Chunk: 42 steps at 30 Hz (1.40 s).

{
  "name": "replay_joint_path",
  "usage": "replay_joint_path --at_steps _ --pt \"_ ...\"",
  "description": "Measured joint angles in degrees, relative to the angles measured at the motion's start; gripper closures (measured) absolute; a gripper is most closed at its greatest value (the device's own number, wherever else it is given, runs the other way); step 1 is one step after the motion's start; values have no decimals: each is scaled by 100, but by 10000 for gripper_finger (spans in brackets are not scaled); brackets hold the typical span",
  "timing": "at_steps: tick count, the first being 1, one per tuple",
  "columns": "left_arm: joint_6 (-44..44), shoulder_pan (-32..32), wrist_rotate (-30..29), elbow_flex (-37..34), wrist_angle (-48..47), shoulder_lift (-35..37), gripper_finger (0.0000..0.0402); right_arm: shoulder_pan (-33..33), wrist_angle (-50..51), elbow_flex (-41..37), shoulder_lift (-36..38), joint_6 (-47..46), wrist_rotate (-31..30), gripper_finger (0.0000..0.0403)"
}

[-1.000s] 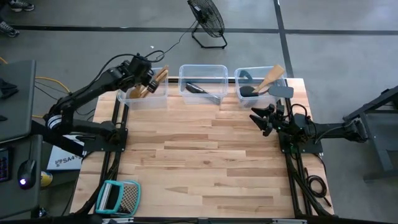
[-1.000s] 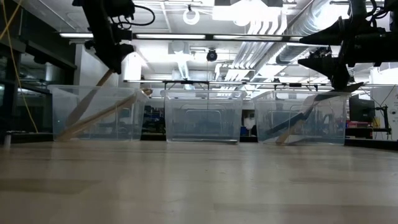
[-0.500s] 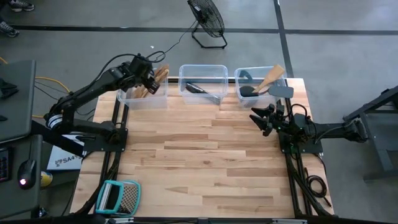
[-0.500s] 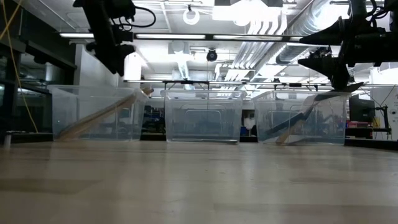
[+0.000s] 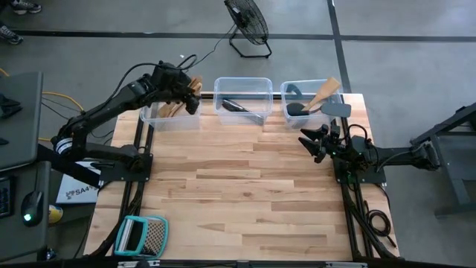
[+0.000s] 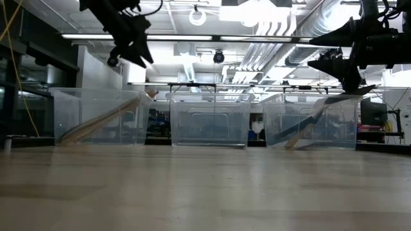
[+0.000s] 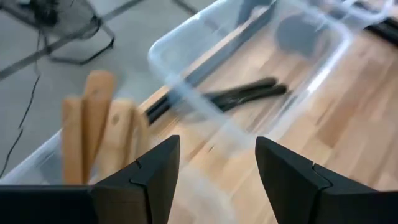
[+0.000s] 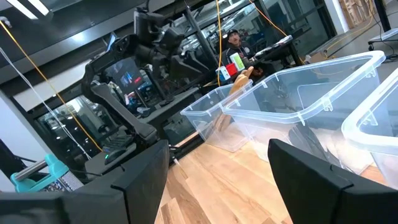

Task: Pick & Place Kitchen Items
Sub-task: Return to Home Position

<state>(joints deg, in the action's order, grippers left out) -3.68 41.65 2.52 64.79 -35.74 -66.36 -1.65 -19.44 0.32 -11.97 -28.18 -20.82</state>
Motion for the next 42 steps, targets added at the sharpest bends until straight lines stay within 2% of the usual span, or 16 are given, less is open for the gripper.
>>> replay_joint_path --at_steps 7,13,20,22,29,33,42 --pt "-179 -950 -49 0 217 32 195 0 0 0 0 0 0 136" --pt "-264 -2119 -733 0 324 32 195 0 -1 0 0 0 0 136" --pt "-562 -2855 -676 -82 528 273 195 0 2 0 0 0 0 136" --pt "-566 -3017 -647 -364 788 387 195 0 1 0 0 0 0 136" --pt "-1014 -3517 -655 -2202 3255 1072 195 0 2 0 0 0 0 136" --pt "-963 -3728 -608 -3142 4256 1511 195 0 2 0 0 0 0 136" --pt "-1025 -3802 242 -4622 4535 3440 195 0 2 0 0 0 -2 136"
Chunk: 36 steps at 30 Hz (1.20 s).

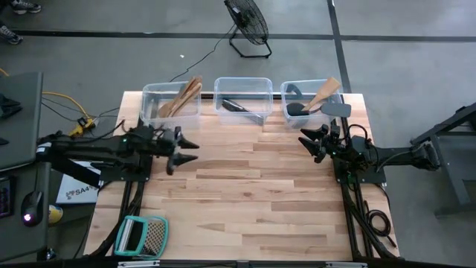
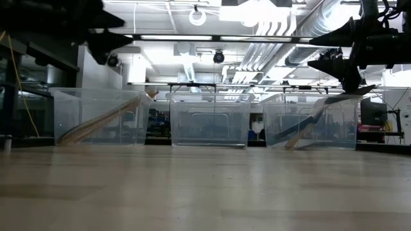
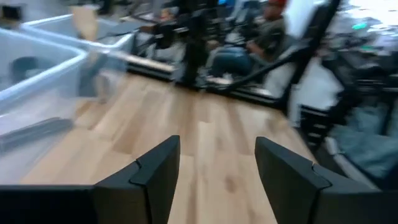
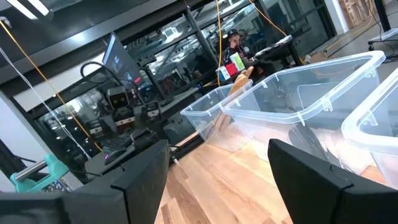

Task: Pick & Place Kitchen Items
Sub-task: Return to Home Position

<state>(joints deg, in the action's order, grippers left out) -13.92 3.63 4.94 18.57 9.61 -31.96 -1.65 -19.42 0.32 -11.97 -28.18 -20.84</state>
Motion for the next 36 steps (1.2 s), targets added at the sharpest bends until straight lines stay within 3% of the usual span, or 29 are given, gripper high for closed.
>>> replay_joint_path --at_steps 5,13,21,26,32,36 --pt "-6 4 613 -497 -371 1270 195 0 -1 0 0 0 0 136" --pt "22 6 221 -1095 -420 2606 195 0 0 0 0 0 0 136" --pt "51 8 -5 -1559 -346 3166 195 0 0 0 0 0 0 136" --pt "77 8 -96 -1695 -342 3161 195 0 -2 0 0 0 0 136" --pt "565 10 -672 -1701 -339 3159 195 0 0 0 0 0 0 136" --pt "624 10 -596 -1706 -384 3161 195 0 0 0 0 0 0 136"
